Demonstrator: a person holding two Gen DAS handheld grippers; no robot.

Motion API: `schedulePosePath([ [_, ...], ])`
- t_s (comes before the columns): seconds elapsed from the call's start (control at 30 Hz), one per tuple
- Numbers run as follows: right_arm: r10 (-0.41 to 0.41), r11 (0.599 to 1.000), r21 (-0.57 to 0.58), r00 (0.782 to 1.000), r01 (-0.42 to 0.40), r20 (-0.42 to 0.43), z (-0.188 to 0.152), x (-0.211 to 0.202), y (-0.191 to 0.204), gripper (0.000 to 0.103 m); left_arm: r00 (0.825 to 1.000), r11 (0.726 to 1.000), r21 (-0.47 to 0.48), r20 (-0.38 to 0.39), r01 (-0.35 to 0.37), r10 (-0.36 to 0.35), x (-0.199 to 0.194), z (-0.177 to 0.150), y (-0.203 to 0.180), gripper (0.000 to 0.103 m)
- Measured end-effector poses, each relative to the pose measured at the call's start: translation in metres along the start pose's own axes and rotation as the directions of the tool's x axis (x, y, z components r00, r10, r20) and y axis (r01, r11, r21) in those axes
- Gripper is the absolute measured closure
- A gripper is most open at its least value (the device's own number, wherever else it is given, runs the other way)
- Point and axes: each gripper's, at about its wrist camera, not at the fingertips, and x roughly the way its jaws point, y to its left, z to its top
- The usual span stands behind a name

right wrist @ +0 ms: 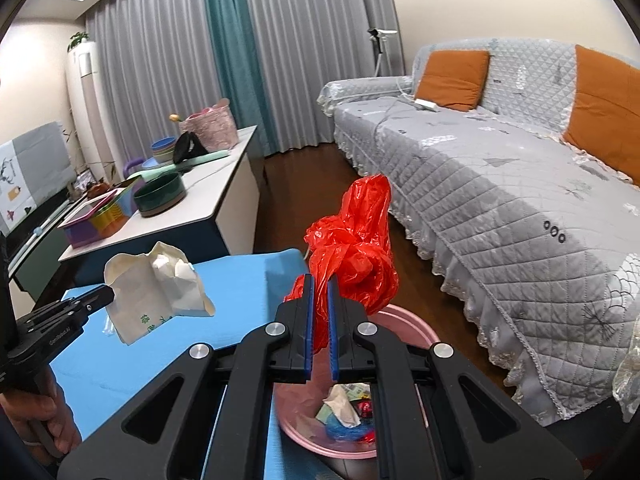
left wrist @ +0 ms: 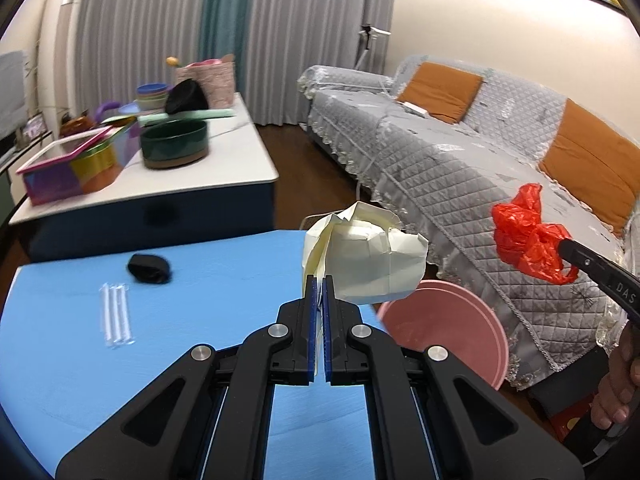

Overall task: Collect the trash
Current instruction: 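Hold both bags over the pink bin and open both tools to drop them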

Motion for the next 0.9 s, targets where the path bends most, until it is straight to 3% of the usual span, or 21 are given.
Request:
schedulePosePath([
  [0.43,-0.049,0.999,0.02,0.999,0.049,-0.011,0.006,0.007,-0.029,0.097,0.993,0.994,0.055,-0.069,0.099,-0.095,0.046,0.005,-0.066,0.101],
  [0.9,-0.046,0.998,0.05,0.998,0.049,-0.052,0.004,0.02,-0.044,0.097,0.979,0.989,0.054,-0.158,0.141,-0.131,0.092,-0.005,-0.101,0.1],
])
